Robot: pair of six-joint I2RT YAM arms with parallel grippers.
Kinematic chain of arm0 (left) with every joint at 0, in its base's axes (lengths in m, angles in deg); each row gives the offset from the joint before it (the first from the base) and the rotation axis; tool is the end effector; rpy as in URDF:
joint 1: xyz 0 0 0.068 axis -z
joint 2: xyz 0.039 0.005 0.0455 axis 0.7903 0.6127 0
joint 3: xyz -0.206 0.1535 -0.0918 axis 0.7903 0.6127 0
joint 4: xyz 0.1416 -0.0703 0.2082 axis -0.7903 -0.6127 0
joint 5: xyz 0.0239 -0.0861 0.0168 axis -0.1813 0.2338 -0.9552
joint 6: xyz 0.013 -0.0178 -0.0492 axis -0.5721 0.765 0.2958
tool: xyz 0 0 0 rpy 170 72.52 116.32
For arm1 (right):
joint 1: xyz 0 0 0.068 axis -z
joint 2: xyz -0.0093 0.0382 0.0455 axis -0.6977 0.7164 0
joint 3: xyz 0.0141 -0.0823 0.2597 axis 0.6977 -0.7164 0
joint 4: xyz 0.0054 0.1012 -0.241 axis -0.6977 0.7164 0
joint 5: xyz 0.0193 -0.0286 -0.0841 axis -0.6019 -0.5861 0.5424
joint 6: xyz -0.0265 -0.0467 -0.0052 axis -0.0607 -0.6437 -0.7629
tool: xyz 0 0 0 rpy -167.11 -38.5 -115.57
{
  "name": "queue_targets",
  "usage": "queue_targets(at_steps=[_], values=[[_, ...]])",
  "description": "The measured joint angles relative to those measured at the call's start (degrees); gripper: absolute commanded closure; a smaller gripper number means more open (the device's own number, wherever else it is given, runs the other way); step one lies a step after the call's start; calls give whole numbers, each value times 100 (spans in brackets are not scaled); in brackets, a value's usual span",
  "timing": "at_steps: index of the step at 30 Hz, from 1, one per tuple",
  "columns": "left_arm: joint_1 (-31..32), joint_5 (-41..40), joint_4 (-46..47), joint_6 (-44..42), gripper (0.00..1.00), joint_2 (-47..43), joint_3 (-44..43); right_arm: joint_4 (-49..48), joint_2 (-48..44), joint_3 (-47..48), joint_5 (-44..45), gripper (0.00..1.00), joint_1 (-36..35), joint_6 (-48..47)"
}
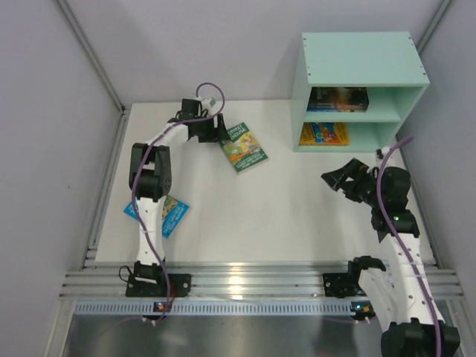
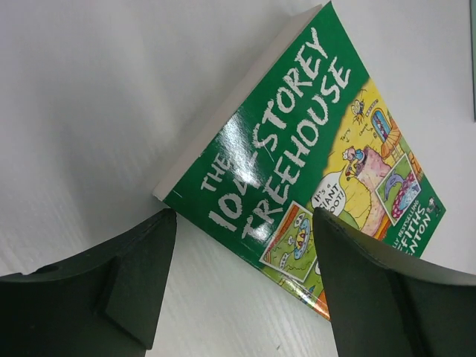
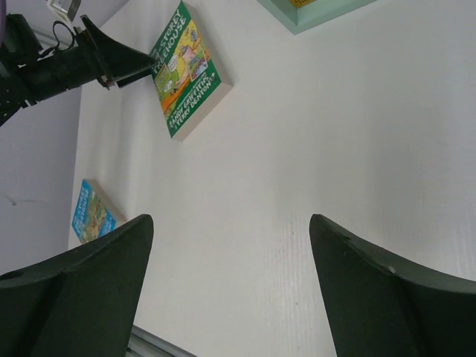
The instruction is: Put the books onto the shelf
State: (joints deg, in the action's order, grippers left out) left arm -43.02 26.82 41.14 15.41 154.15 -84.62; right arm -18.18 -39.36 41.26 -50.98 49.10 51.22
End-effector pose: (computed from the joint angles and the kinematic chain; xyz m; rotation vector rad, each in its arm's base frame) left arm 0.5120 -0.0996 0.1682 0.1807 2.3678 -0.7513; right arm 0.1661 0.0015 0.2753 0.3800 1.9931 0.7789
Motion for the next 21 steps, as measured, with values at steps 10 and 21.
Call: queue_targets(at_steps=[10,21], values=[[35,555,721,282,28,-17,439,293,-94,0,66,14,0,-122],[328,-422,896,131,20,-730,1366,769,-645,-4,66,14,0,-199]])
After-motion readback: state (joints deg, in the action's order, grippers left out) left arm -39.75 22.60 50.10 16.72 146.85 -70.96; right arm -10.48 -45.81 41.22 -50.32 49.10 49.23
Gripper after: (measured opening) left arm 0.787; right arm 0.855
